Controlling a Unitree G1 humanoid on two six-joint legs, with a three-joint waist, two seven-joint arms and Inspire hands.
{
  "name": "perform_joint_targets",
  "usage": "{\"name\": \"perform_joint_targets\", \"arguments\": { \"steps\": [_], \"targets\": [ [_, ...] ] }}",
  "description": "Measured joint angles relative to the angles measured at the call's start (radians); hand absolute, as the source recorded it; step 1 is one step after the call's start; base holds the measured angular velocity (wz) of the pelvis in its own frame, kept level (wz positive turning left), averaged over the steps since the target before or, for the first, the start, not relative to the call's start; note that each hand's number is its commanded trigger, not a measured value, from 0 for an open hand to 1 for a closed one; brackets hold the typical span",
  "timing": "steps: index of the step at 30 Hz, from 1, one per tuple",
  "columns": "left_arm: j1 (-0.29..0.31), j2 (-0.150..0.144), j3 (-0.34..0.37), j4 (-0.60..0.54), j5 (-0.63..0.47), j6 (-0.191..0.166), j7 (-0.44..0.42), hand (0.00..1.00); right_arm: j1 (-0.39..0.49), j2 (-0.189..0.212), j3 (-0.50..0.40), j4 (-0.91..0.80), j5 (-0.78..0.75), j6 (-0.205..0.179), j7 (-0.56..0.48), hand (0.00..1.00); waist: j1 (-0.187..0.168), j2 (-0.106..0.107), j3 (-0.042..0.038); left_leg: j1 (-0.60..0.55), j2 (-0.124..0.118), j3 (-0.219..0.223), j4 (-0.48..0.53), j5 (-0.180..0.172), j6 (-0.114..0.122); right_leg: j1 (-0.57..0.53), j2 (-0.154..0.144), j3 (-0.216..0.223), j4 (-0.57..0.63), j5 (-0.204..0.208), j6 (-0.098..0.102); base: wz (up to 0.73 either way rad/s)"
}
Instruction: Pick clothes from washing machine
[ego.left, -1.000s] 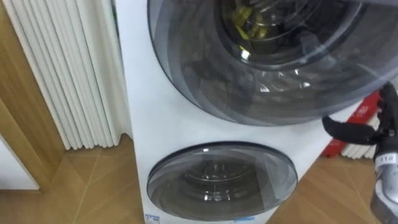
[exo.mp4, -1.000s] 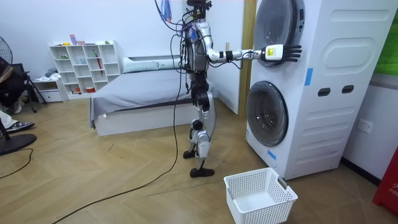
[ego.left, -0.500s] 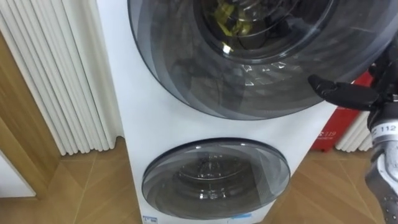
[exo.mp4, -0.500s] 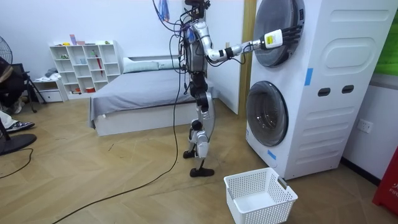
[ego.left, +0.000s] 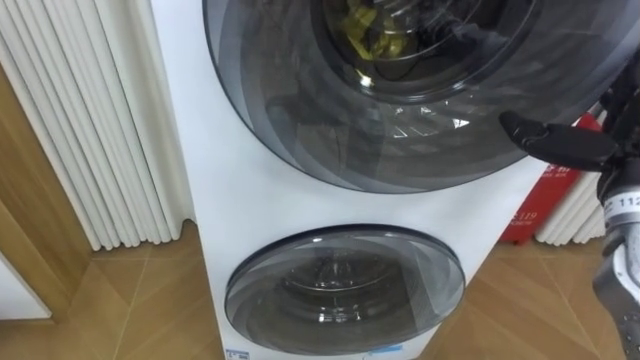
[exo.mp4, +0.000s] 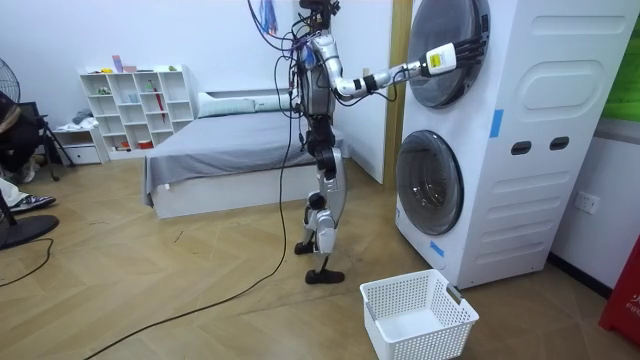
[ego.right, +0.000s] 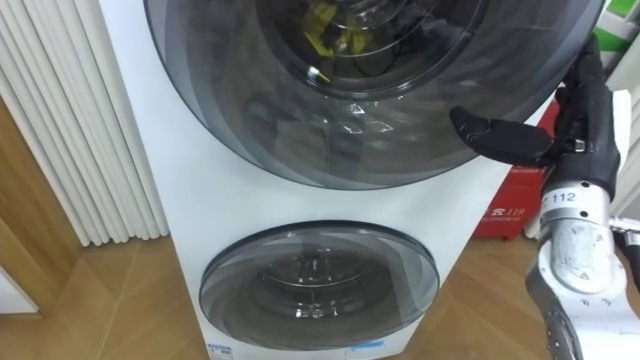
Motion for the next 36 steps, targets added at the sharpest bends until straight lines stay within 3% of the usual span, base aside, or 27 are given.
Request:
{"name": "perform_joint_targets", "arguments": {
  "steps": [12,15,22,27,36],
  "targets": [
    [-0.002,0.001,-0.006,0.012,0.004,0.000,-0.016,0.00,0.005,-0.001,-0.004,-0.009,-0.002,0.000,0.047,0.00,-0.024,0.000,0.0002,0.001,0.000,-0.003,-0.004,0.000,0.000,0.005,-0.001,-0.008,0.000,0.000,0.000,0.01],
    [-0.008,0.000,-0.009,0.040,0.018,-0.013,-0.024,0.00,0.021,-0.001,-0.006,-0.026,-0.001,0.000,0.057,0.00,-0.028,0.001,0.0000,0.003,0.000,-0.003,-0.001,0.000,0.000,0.008,0.000,-0.007,-0.001,0.000,0.000,0.00],
    [-0.006,-0.007,-0.018,0.081,0.018,-0.017,-0.022,0.00,0.149,0.010,-0.006,-0.128,-0.011,-0.068,0.077,0.00,-0.032,0.017,-0.0005,0.014,0.003,0.000,-0.004,0.000,0.000,0.013,0.003,0.001,-0.001,0.000,0.000,-0.03],
    [-0.012,-0.007,-0.018,0.081,0.018,-0.020,-0.027,0.00,0.180,0.024,0.001,-0.140,-0.044,-0.099,0.114,0.00,-0.032,0.032,0.0013,0.020,0.010,0.011,-0.008,-0.003,-0.004,0.014,0.011,0.012,0.000,0.004,-0.007,-0.08],
    [-0.029,-0.016,-0.036,0.081,0.017,-0.031,-0.040,0.00,0.263,0.035,0.012,-0.129,-0.044,-0.162,0.191,0.00,-0.031,0.047,-0.0048,0.022,0.018,0.014,-0.005,0.001,-0.013,0.014,0.021,0.015,0.000,0.011,-0.017,-0.01]
  ]
}}
